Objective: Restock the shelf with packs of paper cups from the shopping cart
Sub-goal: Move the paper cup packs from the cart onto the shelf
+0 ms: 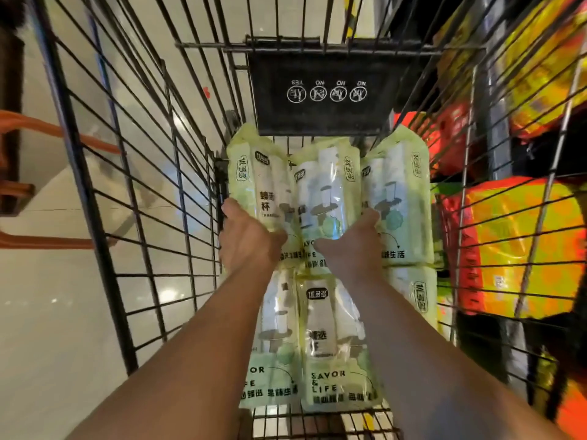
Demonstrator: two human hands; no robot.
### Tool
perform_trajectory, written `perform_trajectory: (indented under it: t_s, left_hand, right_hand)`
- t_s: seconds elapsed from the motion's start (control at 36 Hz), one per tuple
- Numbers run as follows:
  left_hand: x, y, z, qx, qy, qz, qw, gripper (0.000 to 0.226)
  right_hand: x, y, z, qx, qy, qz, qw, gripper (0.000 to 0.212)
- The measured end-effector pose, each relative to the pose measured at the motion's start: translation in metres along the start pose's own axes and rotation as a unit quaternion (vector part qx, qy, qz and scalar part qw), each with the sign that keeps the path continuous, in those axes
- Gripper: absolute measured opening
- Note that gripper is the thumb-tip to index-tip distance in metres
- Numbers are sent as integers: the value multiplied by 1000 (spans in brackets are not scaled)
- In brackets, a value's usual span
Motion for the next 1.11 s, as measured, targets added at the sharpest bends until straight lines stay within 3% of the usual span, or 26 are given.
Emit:
perform_trajectory:
  t_s: [0.22,0.39,0.44,0.61,0.72,0.89,1.11]
  left_hand:
    - [-11,27,-30,10,-33,-36,999,111]
    - [-27,70,-81,43,-78,-25,996,83]
    - [-29,90,-100,53,-98,-14,994,89]
    - [-33,153,-157,72,-168,-33,983,89]
    - [-31,191,-183,87,-189,-42,977,81]
    - [-23,242,-197,98,-228,-63,967,86]
    - [-19,295,-222,136,-335,-64,930,88]
  right_hand:
    - [4,31,-38,2,46,44,998,112]
    - [6,71,-90,-13,33,90,995,115]
    - [8,88,-113,-9,25,109,994,117]
    - [14,135,-176,4,8,175,985,84]
    - [23,152,-212,18,58,243,968,107]
    - [42,181,-275,-29,128,228,965,82]
    - [38,151,-367,-138,99,307,937,76]
Point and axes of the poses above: each hand's wrist, its own z-axis towards the middle knuckle, its own y-axis out of the back of the hand, x = y × z, the point moved 5 cm from there along z, towards the middle knuckle, and after that the axes turned 2 degrees about x, right-handed, at the moved point
